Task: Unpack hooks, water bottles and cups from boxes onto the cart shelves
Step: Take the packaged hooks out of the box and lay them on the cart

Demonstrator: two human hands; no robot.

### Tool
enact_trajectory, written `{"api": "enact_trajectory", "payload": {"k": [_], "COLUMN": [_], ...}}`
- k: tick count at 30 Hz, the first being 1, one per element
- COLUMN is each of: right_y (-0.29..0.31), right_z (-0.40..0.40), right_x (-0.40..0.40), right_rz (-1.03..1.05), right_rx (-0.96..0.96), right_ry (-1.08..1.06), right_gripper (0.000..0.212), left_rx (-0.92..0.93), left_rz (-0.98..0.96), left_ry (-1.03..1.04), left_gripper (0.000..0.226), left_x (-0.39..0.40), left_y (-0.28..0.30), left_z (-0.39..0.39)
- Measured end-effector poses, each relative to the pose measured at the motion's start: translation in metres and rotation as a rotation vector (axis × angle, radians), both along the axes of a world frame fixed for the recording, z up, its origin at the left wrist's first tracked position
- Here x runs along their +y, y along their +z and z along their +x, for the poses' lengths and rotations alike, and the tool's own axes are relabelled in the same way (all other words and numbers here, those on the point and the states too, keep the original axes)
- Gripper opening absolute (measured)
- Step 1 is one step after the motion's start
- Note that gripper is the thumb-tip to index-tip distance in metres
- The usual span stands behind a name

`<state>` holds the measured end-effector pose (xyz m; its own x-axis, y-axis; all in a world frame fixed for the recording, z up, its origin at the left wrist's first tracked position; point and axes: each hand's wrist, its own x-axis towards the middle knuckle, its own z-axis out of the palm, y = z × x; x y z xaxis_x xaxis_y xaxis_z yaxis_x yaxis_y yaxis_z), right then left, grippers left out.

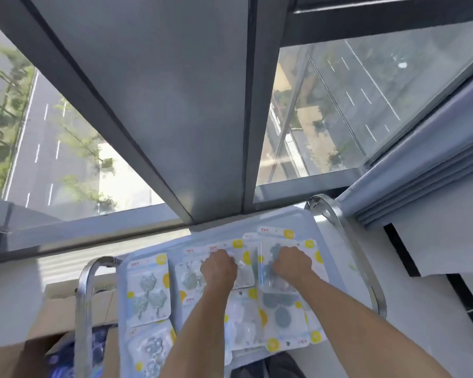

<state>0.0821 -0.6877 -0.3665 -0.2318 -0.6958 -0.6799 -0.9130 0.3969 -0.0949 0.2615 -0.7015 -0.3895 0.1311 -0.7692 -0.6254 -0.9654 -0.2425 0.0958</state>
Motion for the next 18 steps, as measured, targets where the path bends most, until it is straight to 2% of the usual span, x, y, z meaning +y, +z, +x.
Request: {"api": "enact_trajectory", "payload": {"k": [5, 10, 14, 18], "right_y": [-0.046, -0.063, -0.056, -0.041], "right_z": [0.011, 0.015, 0.013, 0.015], "right_x": [-0.016, -0.017, -0.021, -0.023], "right_rz": [0.062, 0.106, 0.105, 0.078], "right_rx": [0.023, 0.058, 0.05, 0.026], "right_ry": [0.09, 0.15, 0.155, 0.232], "right_gripper": [0.031, 0.027, 0.028, 0.025], "left_rx": [-0.025, -0.045, -0.046, -0.044], "left_rz": [0.044, 0.018, -0.002, -0.047], "left_ry": [0.034, 0.008, 0.047, 0.103], "left_gripper": [0.027, 0.03, 0.036, 0.03], "left_x": [-0.016, -0.01, -0.004, 0.003], "left_y": [-0.038, -0.054, -0.046, -0.018], "left_z": [-0.014, -0.014, -0.01, 0.0]}}
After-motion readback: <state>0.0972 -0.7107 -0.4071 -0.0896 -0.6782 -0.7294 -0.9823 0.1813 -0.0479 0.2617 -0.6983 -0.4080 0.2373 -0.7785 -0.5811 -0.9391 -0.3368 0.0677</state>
